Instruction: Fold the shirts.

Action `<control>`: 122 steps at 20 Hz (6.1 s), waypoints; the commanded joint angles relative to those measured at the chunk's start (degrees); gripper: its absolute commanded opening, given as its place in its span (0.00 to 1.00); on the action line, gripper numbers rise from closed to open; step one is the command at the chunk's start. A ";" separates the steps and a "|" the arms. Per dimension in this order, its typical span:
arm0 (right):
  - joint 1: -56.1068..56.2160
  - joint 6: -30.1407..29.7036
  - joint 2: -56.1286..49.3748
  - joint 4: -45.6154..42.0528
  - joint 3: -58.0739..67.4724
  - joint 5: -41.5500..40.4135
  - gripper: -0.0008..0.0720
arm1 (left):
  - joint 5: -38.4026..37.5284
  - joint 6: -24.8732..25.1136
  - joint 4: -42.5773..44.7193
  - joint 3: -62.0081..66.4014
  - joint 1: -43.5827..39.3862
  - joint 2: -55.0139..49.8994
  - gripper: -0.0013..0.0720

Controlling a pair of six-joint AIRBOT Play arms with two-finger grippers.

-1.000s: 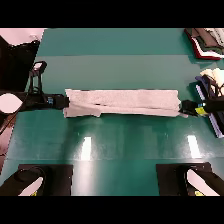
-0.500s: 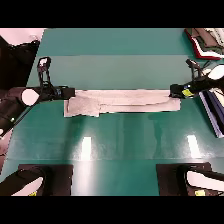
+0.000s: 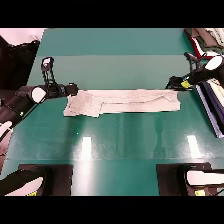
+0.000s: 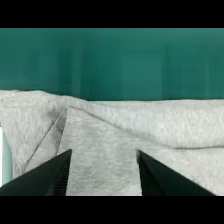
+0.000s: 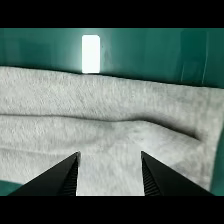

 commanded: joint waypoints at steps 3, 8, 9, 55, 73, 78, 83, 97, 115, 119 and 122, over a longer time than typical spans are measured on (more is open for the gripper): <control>-10.36 -7.87 -0.44 1.22 -0.46 10.95 0.64 | -9.22 -0.48 0.24 5.35 0.02 -0.28 0.69; -21.81 -14.27 -3.91 16.68 -6.21 9.64 0.64 | -12.96 0.90 -1.07 5.68 0.02 -0.28 0.06; -22.91 -14.34 -5.49 17.81 -6.14 10.12 0.64 | -13.29 0.92 -1.20 5.68 0.02 -0.28 0.06; 16.61 -11.21 -0.61 35.60 21.05 13.49 0.03 | -19.56 8.50 -16.50 40.19 -17.90 -39.32 0.05; 34.82 -12.57 -11.43 35.76 21.05 -3.41 0.03 | -39.82 8.55 8.07 40.30 7.08 -2.78 0.05; 42.47 -15.96 -18.45 36.15 21.07 -15.15 0.11 | -46.51 9.77 8.81 40.44 7.06 -1.73 0.05; 47.93 -21.33 -24.30 36.89 28.26 -12.81 0.74 | -46.99 9.55 7.98 40.44 7.06 -1.73 0.05; 15.56 -7.26 -18.71 25.83 12.44 8.37 0.74 | -47.89 9.68 7.30 40.41 7.06 -1.73 0.05; 30.71 -15.52 -24.13 45.53 6.47 -15.02 0.03 | -50.82 11.56 6.69 40.39 7.06 -1.73 0.05; 20.85 -15.96 -16.70 42.75 6.47 -12.11 0.03 | -50.75 11.52 6.67 40.37 7.06 -1.73 0.05; 8.59 -15.30 -9.66 38.58 6.47 -10.86 0.03 | -50.66 11.50 5.86 40.39 7.06 -1.73 0.05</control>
